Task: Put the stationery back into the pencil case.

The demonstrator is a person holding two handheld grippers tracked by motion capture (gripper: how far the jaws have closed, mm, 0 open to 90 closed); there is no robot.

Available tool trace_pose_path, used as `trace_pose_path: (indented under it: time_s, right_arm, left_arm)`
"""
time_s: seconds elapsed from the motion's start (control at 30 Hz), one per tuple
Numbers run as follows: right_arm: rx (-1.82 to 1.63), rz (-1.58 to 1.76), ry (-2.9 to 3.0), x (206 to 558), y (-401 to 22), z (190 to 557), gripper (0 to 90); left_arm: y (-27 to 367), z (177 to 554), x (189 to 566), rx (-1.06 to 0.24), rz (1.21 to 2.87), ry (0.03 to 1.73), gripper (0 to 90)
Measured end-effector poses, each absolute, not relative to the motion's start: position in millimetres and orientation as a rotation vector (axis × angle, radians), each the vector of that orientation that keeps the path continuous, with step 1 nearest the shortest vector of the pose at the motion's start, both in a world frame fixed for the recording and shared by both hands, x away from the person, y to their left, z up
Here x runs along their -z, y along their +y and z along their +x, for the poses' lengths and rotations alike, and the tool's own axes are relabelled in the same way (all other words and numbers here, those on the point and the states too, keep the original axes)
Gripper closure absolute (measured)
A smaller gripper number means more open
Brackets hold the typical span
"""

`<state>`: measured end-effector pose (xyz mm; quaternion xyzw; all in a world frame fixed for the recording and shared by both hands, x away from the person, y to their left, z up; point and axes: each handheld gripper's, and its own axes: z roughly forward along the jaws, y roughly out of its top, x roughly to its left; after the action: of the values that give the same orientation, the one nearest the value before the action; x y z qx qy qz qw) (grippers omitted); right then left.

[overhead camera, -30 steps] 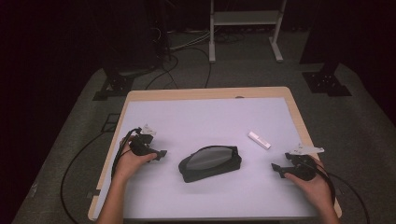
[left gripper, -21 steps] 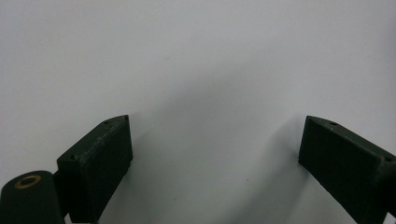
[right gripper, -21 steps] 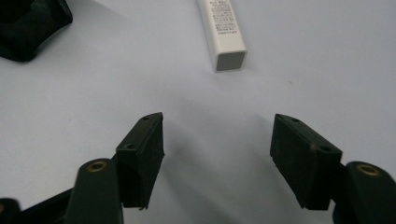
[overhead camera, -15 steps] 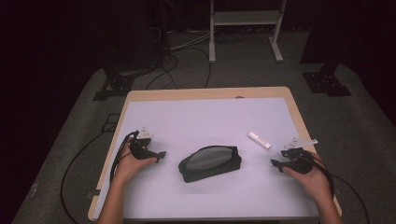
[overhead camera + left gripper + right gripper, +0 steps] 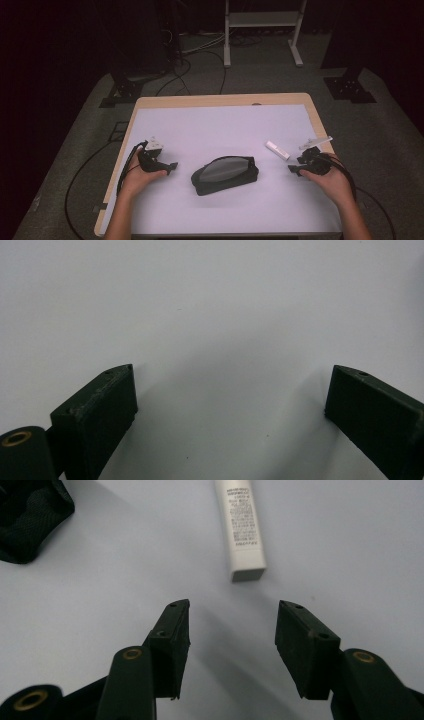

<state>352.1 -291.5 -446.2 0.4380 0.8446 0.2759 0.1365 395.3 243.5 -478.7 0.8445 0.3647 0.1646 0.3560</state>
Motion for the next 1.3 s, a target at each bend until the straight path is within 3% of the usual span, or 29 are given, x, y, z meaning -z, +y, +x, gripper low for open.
trace_pose_path:
  time_s: [0.57, 1.3]
  right_arm:
    - [-0.772, 1.211, 2.494, 434, -277, 386, 52.1]
    - [-0.689, 1.205, 2.588, 450, -267, 412, 63.4]
  left_arm:
    - [244, 395, 479, -0.428, 2.183, 0.939, 5.7]
    - [244, 396, 479, -0.425, 2.179, 0.94, 5.7]
